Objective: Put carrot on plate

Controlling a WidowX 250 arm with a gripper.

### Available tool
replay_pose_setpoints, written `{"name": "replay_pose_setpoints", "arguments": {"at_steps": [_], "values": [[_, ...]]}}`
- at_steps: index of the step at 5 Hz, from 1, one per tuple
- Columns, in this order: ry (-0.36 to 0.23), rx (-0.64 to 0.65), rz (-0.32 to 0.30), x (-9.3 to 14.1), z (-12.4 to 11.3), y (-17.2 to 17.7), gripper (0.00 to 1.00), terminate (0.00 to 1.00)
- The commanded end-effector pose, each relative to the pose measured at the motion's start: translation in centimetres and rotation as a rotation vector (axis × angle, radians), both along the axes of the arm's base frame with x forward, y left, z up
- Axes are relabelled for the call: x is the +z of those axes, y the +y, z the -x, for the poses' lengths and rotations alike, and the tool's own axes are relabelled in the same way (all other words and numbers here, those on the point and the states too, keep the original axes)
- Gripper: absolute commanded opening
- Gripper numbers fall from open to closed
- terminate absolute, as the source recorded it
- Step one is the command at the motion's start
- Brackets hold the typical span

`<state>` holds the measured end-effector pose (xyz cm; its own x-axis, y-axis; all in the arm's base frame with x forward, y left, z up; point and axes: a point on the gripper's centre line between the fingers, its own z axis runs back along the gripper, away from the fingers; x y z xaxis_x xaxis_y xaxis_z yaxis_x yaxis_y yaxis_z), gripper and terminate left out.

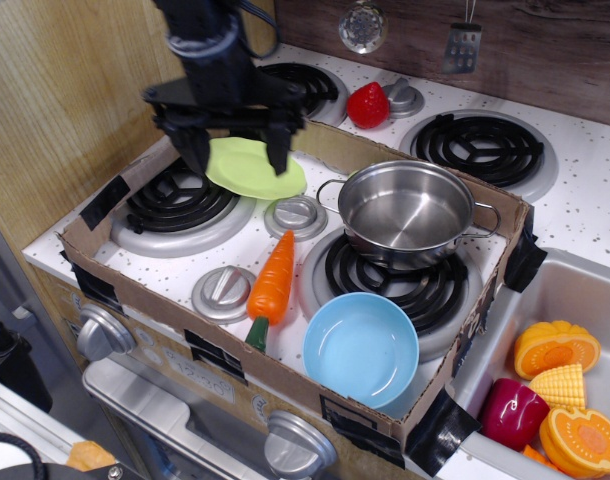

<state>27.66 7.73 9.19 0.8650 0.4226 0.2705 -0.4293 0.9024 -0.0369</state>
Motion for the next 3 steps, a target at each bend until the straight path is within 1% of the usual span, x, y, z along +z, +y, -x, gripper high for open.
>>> {"name": "replay_pose_setpoints", "arguments": {"at_steps": [1, 2, 3], "values": [[-0.028, 0.056, -0.016, 1.6, -0.1, -3.5, 1.0, 0.0], [0.04, 0.075, 0.019, 0.2, 0.6, -4.4, 1.0, 0.0], [0.066, 0.086, 0.035, -1.4, 2.1, -5.2, 1.0, 0.0]]}}
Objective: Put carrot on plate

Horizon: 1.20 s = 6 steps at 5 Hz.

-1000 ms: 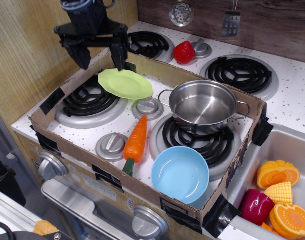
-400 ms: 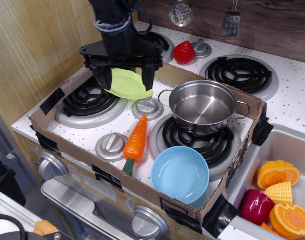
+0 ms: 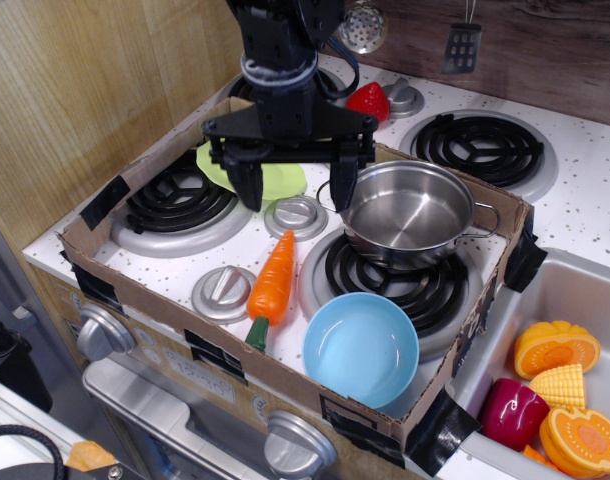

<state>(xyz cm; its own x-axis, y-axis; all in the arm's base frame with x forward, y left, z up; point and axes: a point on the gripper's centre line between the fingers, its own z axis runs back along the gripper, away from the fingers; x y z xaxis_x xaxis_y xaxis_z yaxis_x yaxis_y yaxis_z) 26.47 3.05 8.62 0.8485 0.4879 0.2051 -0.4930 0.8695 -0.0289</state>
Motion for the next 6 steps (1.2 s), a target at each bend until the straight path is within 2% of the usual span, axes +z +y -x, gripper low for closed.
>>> {"name": "replay_pose_setpoints", "arguments": {"at_steps": [1, 5, 6], "values": [[0.02, 0.027, 0.02, -2.0, 1.9, -0.7, 1.0, 0.0], [0.047, 0.138, 0.034, -6.5, 2.2, 0.2, 1.0, 0.0], [0.024, 0.191, 0.006, -6.9, 2.5, 0.4, 1.0, 0.0]]}}
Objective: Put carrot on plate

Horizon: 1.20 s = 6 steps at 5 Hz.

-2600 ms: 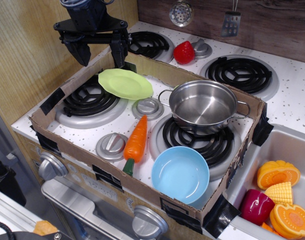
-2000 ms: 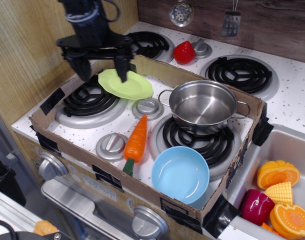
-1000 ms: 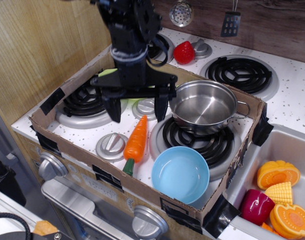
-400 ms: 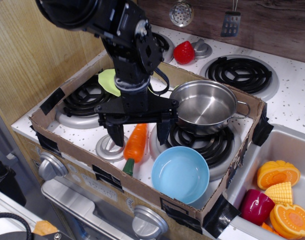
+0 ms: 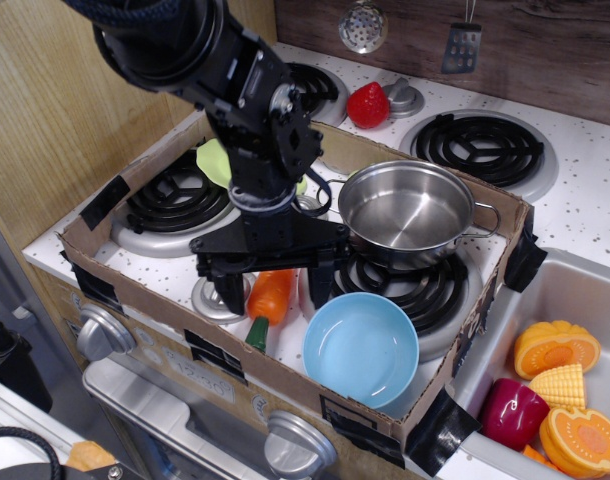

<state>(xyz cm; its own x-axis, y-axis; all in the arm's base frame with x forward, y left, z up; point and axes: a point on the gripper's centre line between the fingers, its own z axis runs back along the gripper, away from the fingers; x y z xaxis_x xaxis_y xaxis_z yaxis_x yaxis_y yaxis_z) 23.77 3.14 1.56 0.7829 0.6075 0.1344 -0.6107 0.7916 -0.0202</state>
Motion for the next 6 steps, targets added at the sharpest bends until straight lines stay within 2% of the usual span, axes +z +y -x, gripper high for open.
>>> {"name": "replay_pose_setpoints", "arguments": {"at_steps": [1, 3, 4, 5, 6], "values": [[-0.029, 0.083, -0.047, -0.1, -0.3, 0.4, 0.0, 0.0], [-0.009, 0.095, -0.112, 0.8, -1.1, 0.0, 0.0, 0.0], [-0.028, 0.052, -0.169, 2.5, -2.2, 0.7, 0.0, 0.0], [-0.032, -0.025, -0.235, 4.9, -4.2, 2.7, 0.0, 0.0], [-0.033, -0.144, -0.27, 6.7, -6.8, 5.1, 0.0, 0.0]]}}
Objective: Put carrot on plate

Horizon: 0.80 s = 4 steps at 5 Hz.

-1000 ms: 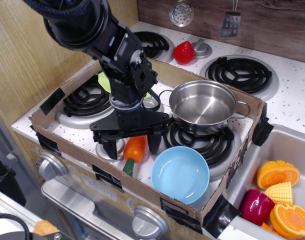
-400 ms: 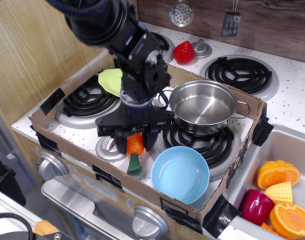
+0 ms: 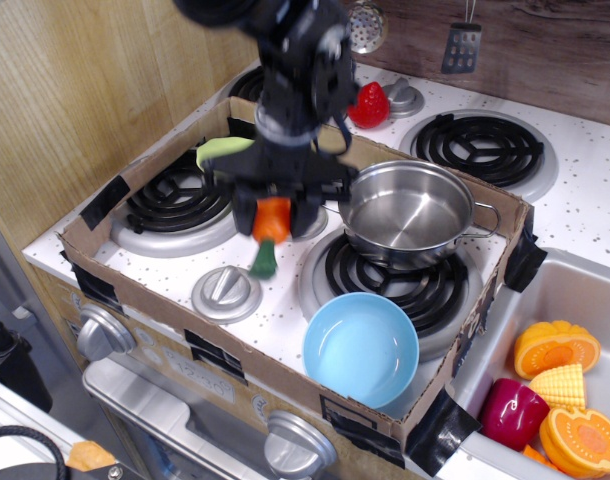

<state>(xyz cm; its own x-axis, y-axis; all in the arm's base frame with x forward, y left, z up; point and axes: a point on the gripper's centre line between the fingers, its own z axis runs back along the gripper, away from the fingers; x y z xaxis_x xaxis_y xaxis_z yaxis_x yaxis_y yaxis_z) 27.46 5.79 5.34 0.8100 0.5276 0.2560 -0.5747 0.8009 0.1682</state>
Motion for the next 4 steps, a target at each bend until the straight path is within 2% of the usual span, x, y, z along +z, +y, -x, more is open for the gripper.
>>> {"name": "replay_pose_setpoints", "arguments": {"at_steps": [1, 2, 3, 4], "values": [[-0.029, -0.22, -0.08, 3.9, -6.2, 5.4, 0.0, 0.0], [-0.117, -0.348, -0.084, 2.4, -8.0, 8.6, 0.0, 0.0], [-0.134, -0.325, -0.028, 0.6, -8.2, 9.5, 0.0, 0.0], [-0.149, -0.291, 0.014, -0.6, -7.4, 8.7, 0.0, 0.0]]}}
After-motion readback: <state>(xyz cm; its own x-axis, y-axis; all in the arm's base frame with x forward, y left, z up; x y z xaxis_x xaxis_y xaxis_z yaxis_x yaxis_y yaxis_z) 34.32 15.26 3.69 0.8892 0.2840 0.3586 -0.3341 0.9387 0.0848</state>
